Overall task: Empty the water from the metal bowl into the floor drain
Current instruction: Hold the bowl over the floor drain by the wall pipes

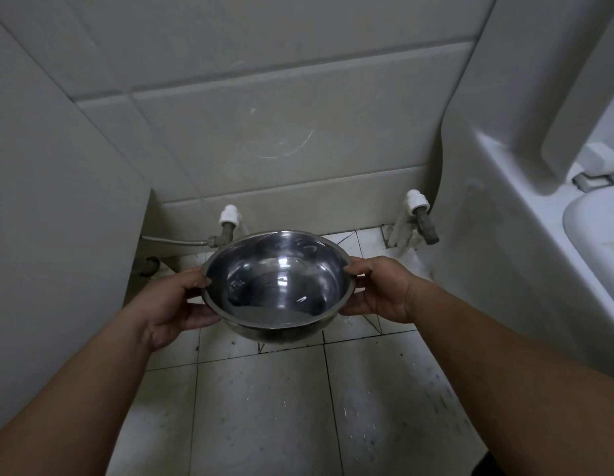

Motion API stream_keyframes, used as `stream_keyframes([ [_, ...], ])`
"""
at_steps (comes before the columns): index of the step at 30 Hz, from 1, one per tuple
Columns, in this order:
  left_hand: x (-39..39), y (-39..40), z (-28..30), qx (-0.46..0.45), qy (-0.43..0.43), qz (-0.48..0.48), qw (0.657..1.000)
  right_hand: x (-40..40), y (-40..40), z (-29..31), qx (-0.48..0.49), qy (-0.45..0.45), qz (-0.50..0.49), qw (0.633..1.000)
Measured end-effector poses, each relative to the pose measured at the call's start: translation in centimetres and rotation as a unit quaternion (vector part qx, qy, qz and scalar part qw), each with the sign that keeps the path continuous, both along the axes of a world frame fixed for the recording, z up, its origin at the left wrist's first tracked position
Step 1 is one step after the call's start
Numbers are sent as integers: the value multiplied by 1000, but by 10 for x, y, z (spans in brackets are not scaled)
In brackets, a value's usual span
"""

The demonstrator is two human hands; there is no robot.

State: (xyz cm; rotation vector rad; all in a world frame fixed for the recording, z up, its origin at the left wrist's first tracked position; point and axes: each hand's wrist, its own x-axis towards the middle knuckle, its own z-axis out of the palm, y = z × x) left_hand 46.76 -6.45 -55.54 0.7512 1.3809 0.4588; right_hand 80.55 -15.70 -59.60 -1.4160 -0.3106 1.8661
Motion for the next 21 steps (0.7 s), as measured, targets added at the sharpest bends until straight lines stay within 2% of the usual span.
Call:
stream_keyframes([
  [21,-7,6,-4,-3,2,-2,1000,-6,1,1,-18,4,-14,1000],
])
